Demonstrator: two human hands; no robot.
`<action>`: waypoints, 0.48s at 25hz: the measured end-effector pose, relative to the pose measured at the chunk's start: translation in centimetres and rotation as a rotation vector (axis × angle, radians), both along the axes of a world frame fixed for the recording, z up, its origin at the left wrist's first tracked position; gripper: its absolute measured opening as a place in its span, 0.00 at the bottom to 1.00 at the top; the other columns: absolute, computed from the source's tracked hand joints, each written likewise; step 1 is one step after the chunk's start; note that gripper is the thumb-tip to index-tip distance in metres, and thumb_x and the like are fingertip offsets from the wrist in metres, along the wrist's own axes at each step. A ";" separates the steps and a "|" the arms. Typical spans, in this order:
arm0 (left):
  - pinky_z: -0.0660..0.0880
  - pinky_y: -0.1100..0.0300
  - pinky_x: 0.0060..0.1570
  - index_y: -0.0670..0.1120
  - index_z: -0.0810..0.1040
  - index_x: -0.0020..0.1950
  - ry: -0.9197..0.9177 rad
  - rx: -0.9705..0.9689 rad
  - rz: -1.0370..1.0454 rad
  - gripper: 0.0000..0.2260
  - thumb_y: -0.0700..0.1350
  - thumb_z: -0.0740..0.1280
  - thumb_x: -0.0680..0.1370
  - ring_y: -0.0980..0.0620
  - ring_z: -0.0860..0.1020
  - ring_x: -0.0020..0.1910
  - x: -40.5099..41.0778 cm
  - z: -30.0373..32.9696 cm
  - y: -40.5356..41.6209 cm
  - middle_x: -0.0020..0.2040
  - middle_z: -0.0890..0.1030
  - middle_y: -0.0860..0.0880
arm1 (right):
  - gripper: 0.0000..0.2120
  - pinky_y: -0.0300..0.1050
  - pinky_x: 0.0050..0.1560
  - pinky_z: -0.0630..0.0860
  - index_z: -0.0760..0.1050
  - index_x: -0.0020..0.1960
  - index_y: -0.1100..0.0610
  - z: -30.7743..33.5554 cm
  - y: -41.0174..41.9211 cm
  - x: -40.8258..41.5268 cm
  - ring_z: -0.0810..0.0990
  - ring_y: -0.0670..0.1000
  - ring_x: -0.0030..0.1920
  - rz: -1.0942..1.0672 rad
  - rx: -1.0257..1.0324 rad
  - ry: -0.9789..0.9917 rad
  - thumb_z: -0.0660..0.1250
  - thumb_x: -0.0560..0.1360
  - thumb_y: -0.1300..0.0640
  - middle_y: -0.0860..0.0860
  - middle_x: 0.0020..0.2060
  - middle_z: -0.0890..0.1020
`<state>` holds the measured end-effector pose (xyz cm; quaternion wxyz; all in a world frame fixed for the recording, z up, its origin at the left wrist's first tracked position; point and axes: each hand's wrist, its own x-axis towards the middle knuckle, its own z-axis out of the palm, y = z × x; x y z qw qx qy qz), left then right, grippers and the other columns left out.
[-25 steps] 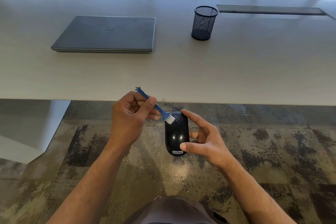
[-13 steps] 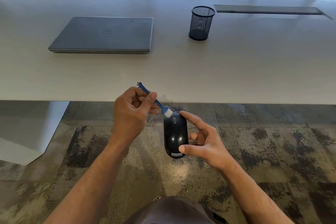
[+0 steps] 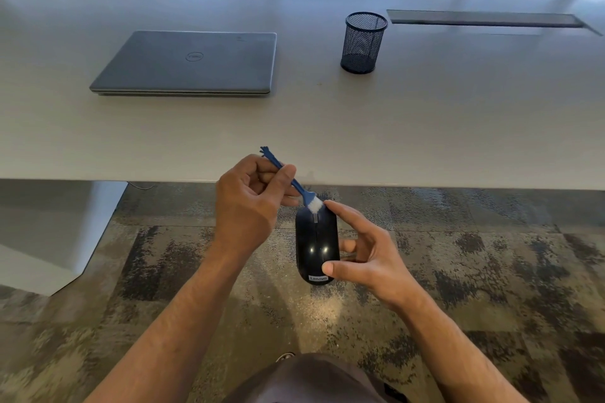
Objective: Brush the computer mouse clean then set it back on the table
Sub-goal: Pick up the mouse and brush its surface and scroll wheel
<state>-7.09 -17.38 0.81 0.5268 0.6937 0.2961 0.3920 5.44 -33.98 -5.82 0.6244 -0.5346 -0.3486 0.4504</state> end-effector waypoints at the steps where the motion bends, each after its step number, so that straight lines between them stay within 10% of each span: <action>1: 0.82 0.60 0.33 0.46 0.79 0.46 0.016 0.015 -0.020 0.03 0.44 0.72 0.78 0.52 0.84 0.32 0.1 0.0 -0.2 0.38 0.85 0.51 | 0.41 0.73 0.55 0.79 0.68 0.76 0.54 0.0 0.0 0.0 0.84 0.67 0.58 0.002 0.006 0.002 0.76 0.67 0.73 0.57 0.75 0.70; 12: 0.82 0.60 0.33 0.48 0.79 0.46 0.007 0.015 0.013 0.03 0.45 0.71 0.78 0.53 0.85 0.32 -0.1 0.2 0.3 0.37 0.85 0.51 | 0.41 0.73 0.55 0.80 0.70 0.75 0.51 -0.1 -0.2 0.1 0.83 0.65 0.60 0.002 0.006 -0.001 0.78 0.66 0.68 0.54 0.76 0.69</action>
